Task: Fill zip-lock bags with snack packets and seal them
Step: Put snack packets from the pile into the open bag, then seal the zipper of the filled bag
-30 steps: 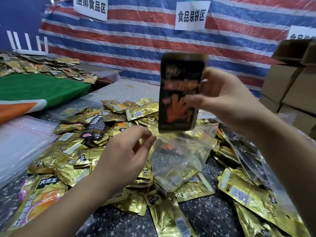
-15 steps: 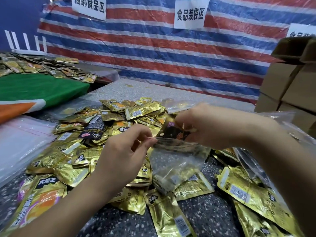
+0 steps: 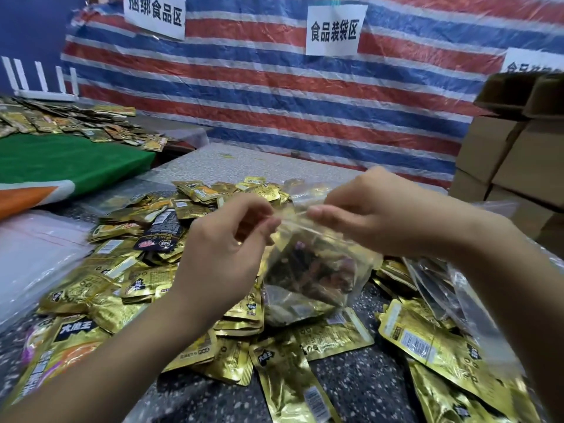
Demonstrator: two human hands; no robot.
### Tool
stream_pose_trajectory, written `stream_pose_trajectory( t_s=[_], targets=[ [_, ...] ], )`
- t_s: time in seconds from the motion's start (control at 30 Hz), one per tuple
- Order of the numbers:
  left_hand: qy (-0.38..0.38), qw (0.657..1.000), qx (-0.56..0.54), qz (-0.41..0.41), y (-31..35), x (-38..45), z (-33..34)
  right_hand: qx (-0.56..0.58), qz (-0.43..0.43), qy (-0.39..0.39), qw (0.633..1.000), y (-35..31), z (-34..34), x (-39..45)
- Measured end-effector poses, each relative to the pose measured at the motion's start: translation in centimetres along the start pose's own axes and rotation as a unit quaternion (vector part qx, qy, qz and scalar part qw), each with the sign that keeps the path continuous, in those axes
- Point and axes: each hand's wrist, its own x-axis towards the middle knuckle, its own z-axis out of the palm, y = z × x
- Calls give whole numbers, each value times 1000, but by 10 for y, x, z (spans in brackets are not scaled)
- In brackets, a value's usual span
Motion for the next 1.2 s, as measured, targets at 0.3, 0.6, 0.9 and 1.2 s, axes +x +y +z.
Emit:
stream_pose_trajectory(
  t_s=[0.3,0.6,0.9,1.2],
  targets=[
    [41,988,-118,-89,28,63,16,-2,-28,183,983,20,-27,-14],
    [22,977,-187,-103,31,68,33,-15,61,183,981,12,-15,-8],
    [-39,970,-206,-120,24,69,27,75,66,160,982,1,-23,4],
    [-30,978,-179,-103,29,76,20,87,32,188,978,-5,-30,14]
  ],
)
